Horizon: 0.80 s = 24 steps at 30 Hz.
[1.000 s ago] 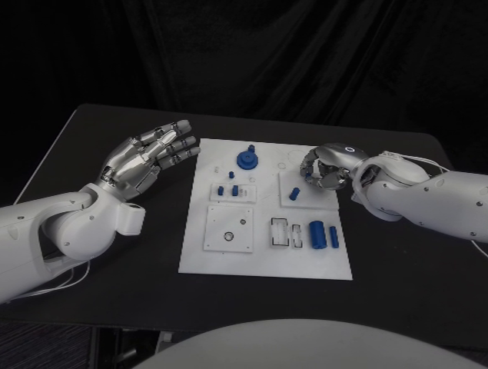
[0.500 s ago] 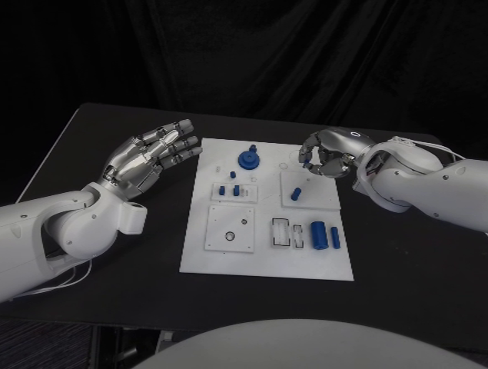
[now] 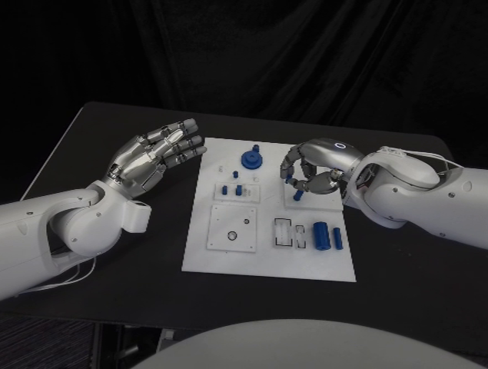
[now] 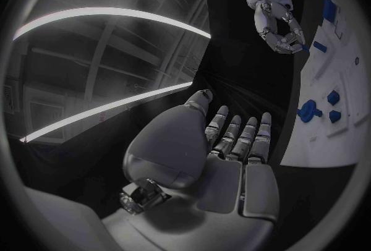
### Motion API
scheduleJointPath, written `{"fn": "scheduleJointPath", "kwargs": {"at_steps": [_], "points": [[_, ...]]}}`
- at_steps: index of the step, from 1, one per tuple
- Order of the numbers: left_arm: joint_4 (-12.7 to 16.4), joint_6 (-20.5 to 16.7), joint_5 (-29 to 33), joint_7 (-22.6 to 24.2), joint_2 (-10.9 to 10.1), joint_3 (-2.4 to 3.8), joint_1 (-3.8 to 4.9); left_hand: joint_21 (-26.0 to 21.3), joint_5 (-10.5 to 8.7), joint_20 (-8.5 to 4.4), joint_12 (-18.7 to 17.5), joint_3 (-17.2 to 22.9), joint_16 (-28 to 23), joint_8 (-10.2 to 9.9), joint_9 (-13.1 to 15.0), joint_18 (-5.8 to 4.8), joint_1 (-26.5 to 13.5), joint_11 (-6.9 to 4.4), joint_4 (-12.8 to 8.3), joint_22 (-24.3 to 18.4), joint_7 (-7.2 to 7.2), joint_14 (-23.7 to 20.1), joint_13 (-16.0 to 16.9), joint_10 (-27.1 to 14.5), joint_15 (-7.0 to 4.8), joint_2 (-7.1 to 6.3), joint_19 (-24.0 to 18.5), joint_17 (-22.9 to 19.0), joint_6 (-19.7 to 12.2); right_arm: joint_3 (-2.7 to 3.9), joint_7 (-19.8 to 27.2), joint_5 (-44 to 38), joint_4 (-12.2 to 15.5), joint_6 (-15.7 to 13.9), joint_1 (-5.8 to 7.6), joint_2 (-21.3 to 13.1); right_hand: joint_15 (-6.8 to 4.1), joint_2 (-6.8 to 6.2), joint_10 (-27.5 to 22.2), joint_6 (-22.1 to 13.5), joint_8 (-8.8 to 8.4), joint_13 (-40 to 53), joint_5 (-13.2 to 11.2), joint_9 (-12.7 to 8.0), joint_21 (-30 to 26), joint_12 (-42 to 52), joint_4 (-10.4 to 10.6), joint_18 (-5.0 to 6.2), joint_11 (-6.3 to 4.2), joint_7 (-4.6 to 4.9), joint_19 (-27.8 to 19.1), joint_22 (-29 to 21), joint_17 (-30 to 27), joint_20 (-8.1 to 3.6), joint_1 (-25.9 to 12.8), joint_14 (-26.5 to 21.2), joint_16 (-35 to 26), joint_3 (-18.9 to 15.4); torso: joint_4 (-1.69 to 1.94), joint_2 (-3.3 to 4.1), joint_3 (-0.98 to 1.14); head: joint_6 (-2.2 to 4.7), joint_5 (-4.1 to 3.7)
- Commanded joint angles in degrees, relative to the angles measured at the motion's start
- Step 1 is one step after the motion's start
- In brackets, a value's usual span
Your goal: Assemble the parts on the task board
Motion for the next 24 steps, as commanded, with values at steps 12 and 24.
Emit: {"fn": "scheduleJointPath", "kwargs": {"at_steps": [12, 24], "points": [[-0.6, 0.4, 0.1, 3.3, 1.0, 0.05, -0.15, 0.6, 0.06, 0.13, 0.3, 0.5, 0.2, 0.3, -0.1, -1.15, -0.7, 0.49, -0.2, 0.8, 0.52, 0.3, 0.1, 0.0, 0.07, -0.15, 1.2, 0.1, 0.0, -0.13, 0.1, -5.6, 1.9, 2.1, -3.07, 3.6, -0.20, 0.11, 2.4, -0.1, 0.66, -0.4, -0.3, 0.2, 4.7, -0.6, -0.3, -1.37, -1.17, -0.21, 2.6, 5.2, 3.1, -0.08, 0.5, 2.8, 3.5, 0.2, -0.02, 0.02, 0.03, -0.01, 0.46], [-0.9, 0.6, 0.1, 3.1, 1.2, 0.05, -0.35, 0.6, 0.09, 0.12, 0.3, 0.6, 0.2, 0.3, -0.1, -1.16, -0.7, 0.49, -0.2, 0.8, 0.54, 0.3, 0.1, 0.0, 0.07, -0.12, 1.2, 0.0, -0.1, -0.12, 0.9, -5.7, -0.7, 1.4, -5.02, 7.6, -0.30, -0.11, 3.0, 0.2, 0.84, -0.6, -1.4, 0.2, 5.8, -0.7, -0.6, -1.50, -1.31, -0.31, 3.1, 5.4, 3.8, -0.17, 0.7, 3.4, 4.3, 0.1, 0.05, 0.01, -0.01, -0.01, 0.80]]}}
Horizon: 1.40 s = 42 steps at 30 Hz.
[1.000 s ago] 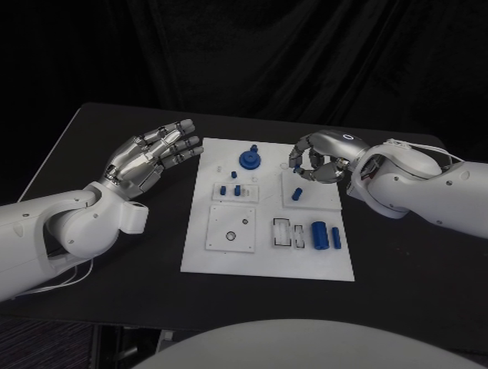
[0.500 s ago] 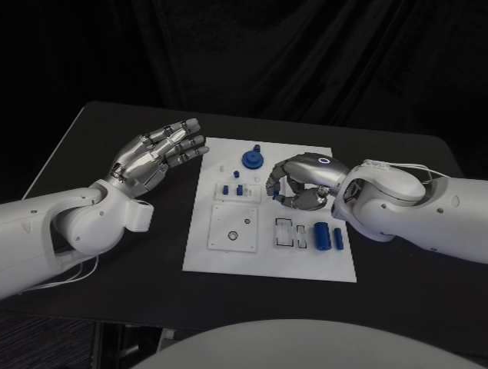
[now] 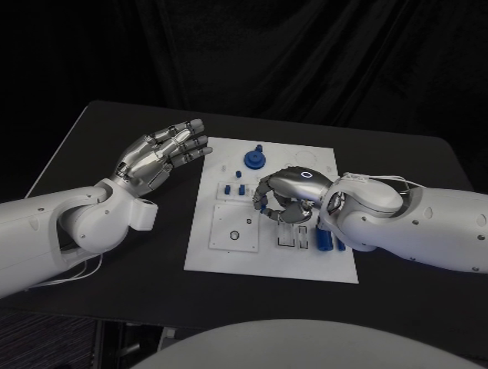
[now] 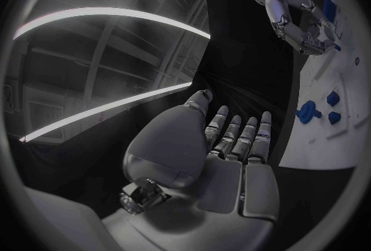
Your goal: Assemble the parts on the task board
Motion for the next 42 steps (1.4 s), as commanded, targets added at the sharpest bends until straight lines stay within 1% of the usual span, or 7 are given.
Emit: {"fn": "scheduleJointPath", "kwargs": {"at_steps": [1, 9, 18, 27, 31, 38, 42], "points": [[0.1, 0.5, 0.1, 3.0, 0.2, 0.05, -0.13, 0.3, 0.09, 0.01, 0.3, 0.3, 0.2, 0.3, -0.1, -1.17, -0.4, 0.50, 0.1, 0.0, 0.54, 0.3, 0.1, 0.0, 0.08, 0.05, 0.3, 0.1, -0.1, 0.02, 0.5, -0.8, -0.7, -0.4, -0.50, 0.9, -0.05, 0.03, 2.3, 0.2, 0.35, 0.0, -0.4, 0.1, 0.5, -0.1, -0.4, -0.58, -2.04, -0.33, 0.5, 5.4, 0.3, -0.07, 0.7, 0.6, 0.5, 0.0, 0.03, 0.02, 0.01, -0.01, 0.16], [-0.2, 0.7, 0.1, 2.8, 0.4, 0.05, -0.16, 0.2, 0.12, 0.00, 0.4, 0.4, 0.3, 0.3, -0.1, -1.18, -0.4, 0.51, 0.0, -0.1, 0.56, 0.3, 0.1, 0.0, 0.08, 0.07, 0.3, 0.1, 0.0, 0.04, 0.4, -0.8, -1.6, -0.7, -1.40, 2.6, -0.11, -0.05, 2.6, 0.3, 0.39, -0.1, -1.1, 0.0, 1.4, -0.2, -0.7, -0.71, -2.10, -0.39, 0.8, 5.6, 1.0, -0.12, 0.9, 1.0, 1.2, 0.0, 0.03, 0.05, 0.04, -0.01, 0.35], [-0.4, 1.0, 0.1, 2.4, 0.6, 0.06, -0.20, 0.3, 0.15, -0.01, 0.5, 0.6, 0.3, 0.3, 0.0, -1.20, -0.4, 0.55, -0.1, -0.1, 0.63, 0.2, 0.1, 0.0, 0.08, 0.15, 0.4, 0.1, 0.2, 0.05, -0.3, -0.8, -2.5, -0.7, -2.28, 3.9, -0.16, -0.13, 2.8, 0.2, 0.29, -0.2, -1.1, -0.1, 1.8, -0.3, -1.0, -0.74, -2.10, -0.40, 1.0, 5.7, 1.2, -0.18, 1.2, 1.2, 1.5, 0.1, -0.01, 0.05, 0.06, -0.01, 0.46], [-0.7, 1.2, 0.1, 2.2, 0.8, 0.06, -0.25, 0.3, 0.16, -0.01, 0.6, 0.8, 0.3, 0.4, 0.0, -1.21, -0.4, 0.59, -0.1, -0.2, 0.68, 0.2, 0.1, 0.1, 0.08, 0.17, 0.4, 0.1, 0.3, 0.06, -0.6, -0.8, -3.0, -0.7, -2.61, 4.7, -0.14, -0.17, 2.8, 0.2, 0.26, -0.3, -1.4, -0.1, 1.9, -0.4, -1.0, -0.77, -2.07, -0.36, 1.0, 5.7, 1.4, -0.18, 1.2, 1.3, 1.6, 0.1, -0.02, 0.04, 0.08, -0.01, 0.34], [-0.8, 1.3, 0.1, 2.1, 1.0, 0.06, -0.28, 0.2, 0.16, -0.01, 0.7, 0.9, 0.4, 0.4, 0.0, -1.22, -0.5, 0.65, -0.2, -0.2, 0.74, 0.2, 0.1, 0.1, 0.08, 0.19, 0.4, 0.1, 0.3, 0.06, -0.5, -0.8, -3.3, -0.8, -2.69, 5.0, -0.14, -0.17, 2.8, 0.2, 0.26, -0.3, -1.4, -0.1, 1.9, -0.4, -1.0, -0.77, -2.07, -0.36, 1.0, 5.7, 1.4, -0.18, 1.2, 1.3, 1.6, 0.1, -0.02, 0.05, 0.09, -0.01, 0.41], [-0.9, 1.5, 0.1, 1.9, 1.0, 0.06, -0.33, 0.2, 0.16, -0.01, 0.7, 1.0, 0.4, 0.4, 0.0, -1.23, -0.5, 0.69, -0.2, -0.3, 0.76, 0.2, 0.1, 0.1, 0.08, 0.19, 0.4, 0.1, 0.4, 0.07, -0.5, -0.8, -3.7, -0.7, -2.77, 5.4, -0.13, -0.15, 2.8, 0.2, 0.26, -0.3, -1.5, -0.1, 2.0, -0.4, -1.0, -0.77, -2.07, -0.36, 1.0, 5.7, 1.4, -0.18, 1.2, 1.3, 1.7, 0.1, -0.06, 0.05, 0.05, -0.01, 0.47], [-0.9, 1.5, 0.1, 1.8, 1.1, 0.06, -0.37, 0.2, 0.16, -0.01, 0.7, 1.0, 0.4, 0.4, 0.0, -1.23, -0.5, 0.69, -0.2, -0.3, 0.76, 0.2, 0.1, 0.1, 0.08, 0.19, 0.4, 0.1, 0.4, 0.07, -0.6, -0.8, -3.9, -0.5, -2.82, 5.5, -0.13, -0.15, 2.8, 0.2, 0.26, -0.3, -1.6, -0.2, 1.6, -0.4, -1.0, -0.70, -2.07, -0.36, 0.9, 5.6, 1.1, -0.18, 1.2, 1.2, 1.5, 0.1, 0.02, 0.02, 0.06, -0.01, 0.35]]}}
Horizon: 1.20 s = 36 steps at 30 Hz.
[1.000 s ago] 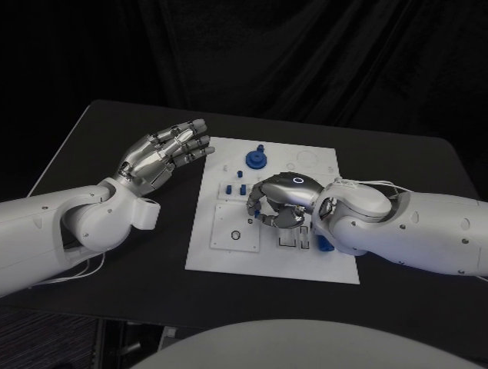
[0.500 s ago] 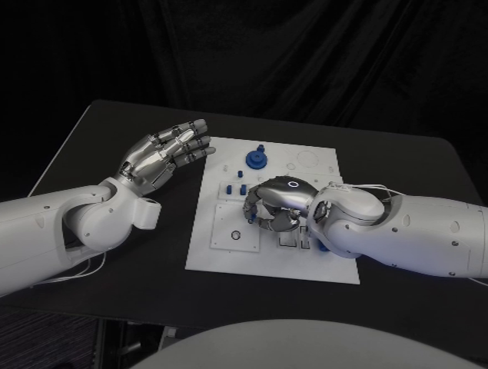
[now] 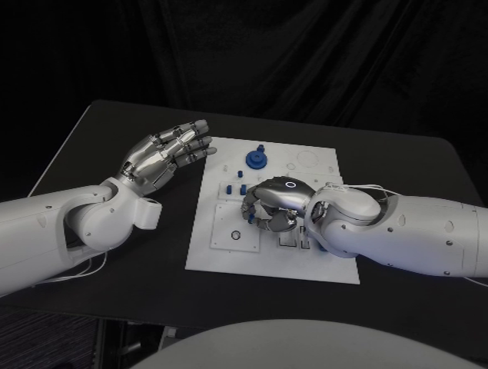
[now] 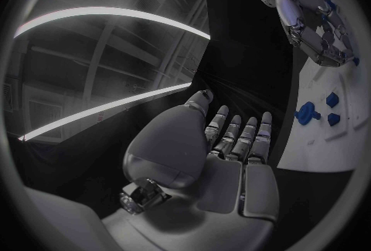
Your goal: Assemble the parts on the task board
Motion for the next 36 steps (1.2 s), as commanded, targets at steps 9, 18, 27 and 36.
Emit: {"fn": "scheduleJointPath", "kwargs": {"at_steps": [9, 18, 27, 36], "points": [[-0.1, 1.2, 0.1, 1.7, 0.3, 0.05, -0.21, 0.2, 0.14, -0.01, 0.3, 0.5, 0.4, 0.4, -0.1, -0.33, -0.5, 0.52, 0.0, -0.1, 0.59, 0.2, 0.1, -0.1, 0.09, 0.20, 0.4, 0.1, 0.1, 0.02, -0.8, -0.4, -0.5, 0.1, -0.38, 0.4, -0.02, -0.01, 2.7, 0.0, 0.23, 0.0, -0.3, -0.1, -0.1, 0.1, -0.4, -0.69, -2.25, -0.16, 0.2, 5.6, -0.3, 0.01, 0.5, 0.4, 0.0, 0.0, 0.04, -0.04, -0.01, -0.01, -0.12], [-0.1, 1.3, 0.1, 1.6, 0.2, 0.05, -0.29, 0.2, 0.13, 0.00, 0.3, 0.6, 0.4, 0.4, -0.1, -0.35, -0.6, 0.61, -0.1, -0.1, 0.65, 0.2, 0.1, -0.1, 0.11, 0.12, 0.4, 0.1, 0.1, 0.02, -1.6, -0.4, -0.7, 1.5, -0.61, 0.2, 0.08, -0.07, 2.5, -0.2, 0.07, -0.1, -0.8, -0.2, -0.3, -0.2, -0.4, -0.66, -2.12, -0.04, 0.0, 5.5, -0.5, 0.05, 0.4, 0.1, -0.2, 0.0, 0.03, 0.00, -0.03, -0.01, -0.06], [-0.2, 1.5, 0.1, 1.5, 0.3, 0.05, -0.37, 0.2, 0.13, 0.00, 0.3, 0.6, 0.4, 0.4, -0.1, -0.35, -0.6, 0.61, -0.1, -0.1, 0.65, 0.2, 0.1, -0.1, 0.11, 0.12, 0.4, 0.1, 0.1, 0.02, -2.0, -0.4, -0.6, 2.1, -0.80, 0.1, 0.14, -0.03, 2.5, -0.3, 0.01, -0.2, -1.2, -0.3, -0.6, -0.3, -0.3, -0.60, -2.07, 0.00, -0.2, 5.4, -0.8, 0.09, 0.4, -0.1, -0.4, 0.0, 0.08, -0.01, -0.01, -0.01, -0.13], [-0.3, 1.5, 0.1, 1.3, 0.3, 0.05, -0.44, 0.2, 0.13, 0.00, 0.4, 0.6, 0.4, 0.4, -0.1, -0.36, -0.6, 0.65, -0.1, -0.1, 0.69, 0.1, 0.1, -0.1, 0.12, 0.09, 0.4, 0.1, 0.1, 0.02, -2.0, -0.4, -0.6, 2.4, -0.86, 0.0, 0.19, -0.05, 2.5, -0.3, -0.05, -0.3, -1.7, -0.4, -0.8, -0.4, -0.3, -0.56, -2.04, 0.03, -0.4, 5.3, -0.9, 0.14, 0.3, -0.3, -0.6, 0.0, 0.04, 0.00, 0.00, -0.01, -0.07]]}}
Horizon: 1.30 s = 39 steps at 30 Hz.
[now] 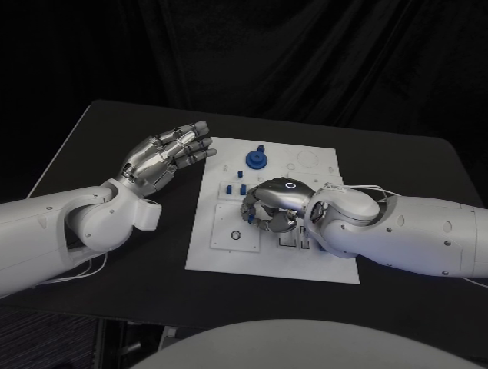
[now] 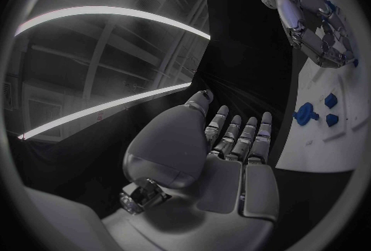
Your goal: Assemble the parts on the task board
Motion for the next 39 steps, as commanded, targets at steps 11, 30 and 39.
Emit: {"fn": "scheduleJointPath", "kwargs": {"at_steps": [11, 30, 39], "points": [[0.0, 1.0, 0.1, 1.1, 0.2, 0.05, -0.18, 0.2, 0.14, -0.01, 0.4, 0.4, 0.2, 0.4, -0.1, -0.37, -0.6, 0.49, -0.1, -0.1, 0.70, 0.1, 0.1, 0.2, 0.12, 0.09, 0.4, 0.1, 0.1, -0.20, -1.8, -0.4, -0.4, 1.7, -0.48, 0.0, 0.22, 0.16, 1.7, -0.2, -0.01, -0.1, -1.1, -0.1, -0.2, -0.5, -0.2, -0.58, -1.12, 0.03, -0.4, 5.3, -0.1, 0.20, 0.2, -0.4, -0.3, -0.1, 0.00, -0.02, 0.03, -0.01, -0.06], [-0.1, 1.1, 0.1, 0.8, 0.2, 0.05, -0.26, 0.2, 0.15, -0.01, 0.4, 0.5, 0.3, 0.4, -0.1, -0.38, -0.7, 0.57, -0.1, -0.1, 0.72, 0.1, 0.1, 0.2, 0.14, 0.11, 0.4, 0.1, 0.1, -0.20, -1.8, -0.4, -0.8, 1.9, -0.52, 0.2, 3.01, -2.90, -9.4, -12.9, -12.22, -5.0, -9.2, -9.3, -7.2, -10.0, 3.3, 0.23, 2.16, -0.27, -4.0, 3.2, -4.6, 2.58, -3.4, -4.4, -4.1, -0.6, 0.04, -0.01, 0.02, -0.01, -0.20], [-0.3, 1.2, 0.1, 0.8, 0.2, 0.05, -0.36, 0.2, 0.17, -0.01, 0.5, 0.7, 0.3, 0.4, -0.1, -0.40, -0.8, 0.71, -0.2, -0.2, 0.80, 0.1, 0.1, 0.2, 0.15, 0.14, 0.4, 0.1, 0.1, -0.18, -1.0, -0.4, -0.6, -0.3, -0.52, -0.2, 3.28, -2.60, -17.7, -14.3, -15.84, -6.9, -12.2, -14.8, -12.9, -11.7, 5.6, 1.16, 3.08, -1.85, -6.1, 1.6, -8.4, 3.34, -2.2, -7.9, -6.0, -7.3, 0.01, -0.01, 0.02, -0.01, -0.12]]}}
